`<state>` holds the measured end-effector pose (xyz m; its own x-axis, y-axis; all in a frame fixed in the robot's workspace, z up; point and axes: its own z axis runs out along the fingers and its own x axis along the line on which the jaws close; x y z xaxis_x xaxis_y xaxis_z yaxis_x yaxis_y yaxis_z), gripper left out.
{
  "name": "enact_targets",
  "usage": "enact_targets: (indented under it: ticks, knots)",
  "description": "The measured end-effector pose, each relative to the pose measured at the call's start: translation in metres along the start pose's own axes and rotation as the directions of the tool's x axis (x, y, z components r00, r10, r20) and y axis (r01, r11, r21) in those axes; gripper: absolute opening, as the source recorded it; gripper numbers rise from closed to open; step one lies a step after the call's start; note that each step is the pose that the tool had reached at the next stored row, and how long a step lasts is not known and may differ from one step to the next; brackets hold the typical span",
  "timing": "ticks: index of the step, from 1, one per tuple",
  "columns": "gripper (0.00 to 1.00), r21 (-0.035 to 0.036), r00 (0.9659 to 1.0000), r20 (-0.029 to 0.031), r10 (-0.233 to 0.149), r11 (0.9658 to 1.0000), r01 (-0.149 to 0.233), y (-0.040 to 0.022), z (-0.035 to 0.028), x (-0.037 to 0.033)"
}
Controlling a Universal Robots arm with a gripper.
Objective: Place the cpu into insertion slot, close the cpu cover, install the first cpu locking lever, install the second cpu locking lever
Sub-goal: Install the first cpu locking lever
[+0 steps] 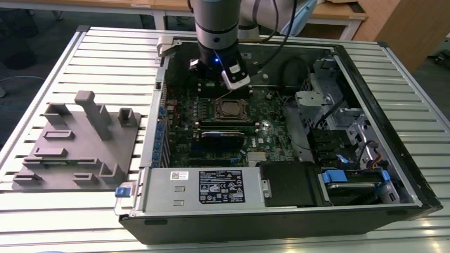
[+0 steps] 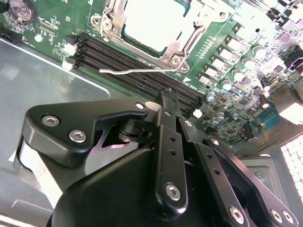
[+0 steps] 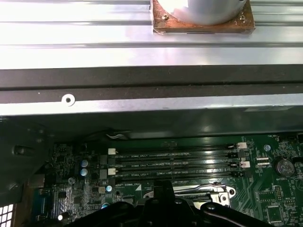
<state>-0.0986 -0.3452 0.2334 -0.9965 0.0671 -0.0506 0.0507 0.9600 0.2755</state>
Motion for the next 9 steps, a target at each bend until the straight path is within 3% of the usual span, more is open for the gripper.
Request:
enact_targets:
  ticks: [9]
  knots:
    - [0.1, 0.004, 1.0, 0.0001, 0.0, 1.0, 0.0, 0.0015, 0.0012, -0.0032]
